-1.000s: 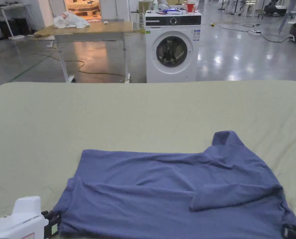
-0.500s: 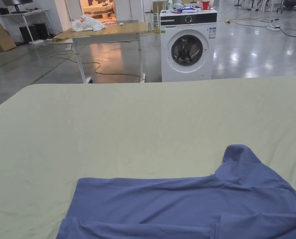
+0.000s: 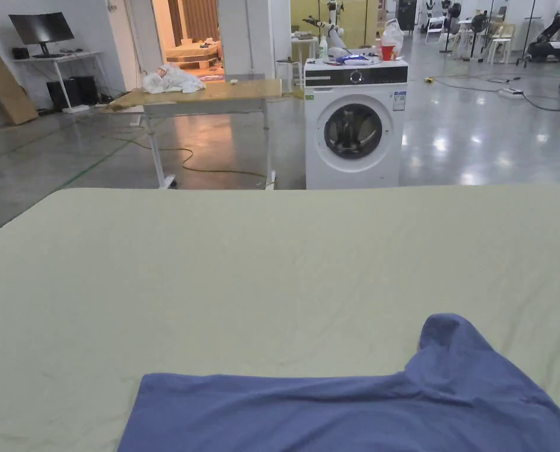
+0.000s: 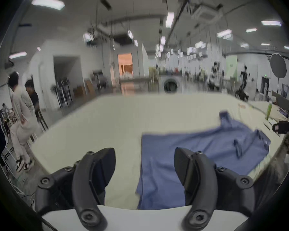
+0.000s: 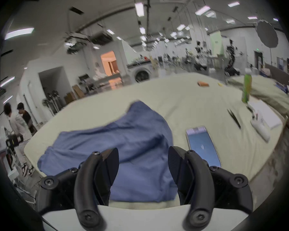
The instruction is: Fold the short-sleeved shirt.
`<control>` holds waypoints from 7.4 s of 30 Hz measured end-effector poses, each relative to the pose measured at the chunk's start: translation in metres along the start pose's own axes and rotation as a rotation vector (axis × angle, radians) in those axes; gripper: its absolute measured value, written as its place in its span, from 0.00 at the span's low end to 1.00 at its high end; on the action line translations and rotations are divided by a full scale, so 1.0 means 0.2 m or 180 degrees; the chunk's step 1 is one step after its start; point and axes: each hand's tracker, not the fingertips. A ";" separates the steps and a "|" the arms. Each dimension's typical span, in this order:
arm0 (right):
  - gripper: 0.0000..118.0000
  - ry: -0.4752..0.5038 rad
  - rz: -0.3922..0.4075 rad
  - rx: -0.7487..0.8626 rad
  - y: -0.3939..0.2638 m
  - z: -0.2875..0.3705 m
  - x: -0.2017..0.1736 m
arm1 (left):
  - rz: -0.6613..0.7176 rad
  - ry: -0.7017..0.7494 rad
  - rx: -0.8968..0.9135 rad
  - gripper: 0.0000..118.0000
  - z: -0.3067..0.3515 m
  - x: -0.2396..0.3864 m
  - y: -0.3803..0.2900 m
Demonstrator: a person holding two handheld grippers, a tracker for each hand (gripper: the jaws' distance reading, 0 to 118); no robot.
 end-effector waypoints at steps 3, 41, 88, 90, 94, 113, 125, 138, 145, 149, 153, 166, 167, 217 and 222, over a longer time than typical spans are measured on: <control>0.61 0.0026 0.0332 0.0337 0.07 0.08 -0.13 | 0.0020 -0.0006 0.0460 0.69 0.12 0.10 0.11; 0.00 0.0044 0.0469 0.0310 0.01 0.14 -0.28 | 0.0366 -0.0636 -0.0996 0.59 -0.84 0.04 0.04; 0.01 -0.0237 0.0005 -0.1518 0.54 -1.28 0.36 | -0.0111 -0.0558 -0.1977 0.00 -1.53 0.10 -0.01; 0.01 -0.0117 0.0079 -0.1362 0.55 -1.08 0.34 | 0.0222 -0.0729 -0.1759 0.00 -1.39 -0.05 0.02; 0.01 -0.0050 0.0149 -0.1160 0.45 -0.66 0.31 | 0.0498 -0.0828 -0.1585 0.00 -0.94 -0.22 0.01; 0.51 -0.0342 0.0103 -0.1120 -0.13 -0.07 0.26 | 0.0442 -0.0327 -0.1616 0.72 -0.37 -0.27 -0.42; 0.51 0.0101 0.0083 0.0621 0.29 0.25 -0.15 | -0.0003 -0.0324 0.0527 0.72 0.25 0.01 0.27; 0.00 0.0262 0.0390 0.0910 0.31 0.35 -0.38 | -0.0104 -0.0525 0.0763 0.00 0.36 0.28 0.32; 0.00 0.0266 0.0473 0.0837 0.29 0.34 -0.42 | 0.0041 -0.0603 0.0723 0.00 0.36 0.25 0.33; 0.00 0.0374 0.0452 0.0884 0.30 0.35 -0.42 | 0.0494 -0.0764 0.0638 0.02 0.32 0.15 0.31; 0.00 0.0457 0.0355 0.0821 0.27 0.34 -0.42 | 0.1471 -0.0938 -0.0035 0.22 0.03 -0.18 0.12; 0.00 0.0601 0.0150 0.0569 0.14 0.38 -0.32 | 0.3305 -0.1270 -0.1548 0.62 -0.63 -0.59 -0.74; 0.00 0.0596 0.0151 0.0572 0.14 0.38 -0.33 | 0.3478 -0.1309 -0.1578 0.46 -0.65 -0.58 -0.76; 0.00 0.0483 -0.0358 0.0173 -0.02 0.37 -0.25 | 0.1236 -0.2213 -0.2348 0.01 -0.77 0.73 -0.56; 0.00 0.0533 -0.0415 0.0130 -0.02 0.35 -0.26 | 0.1498 -0.2217 -0.2268 0.02 -0.78 0.60 -0.49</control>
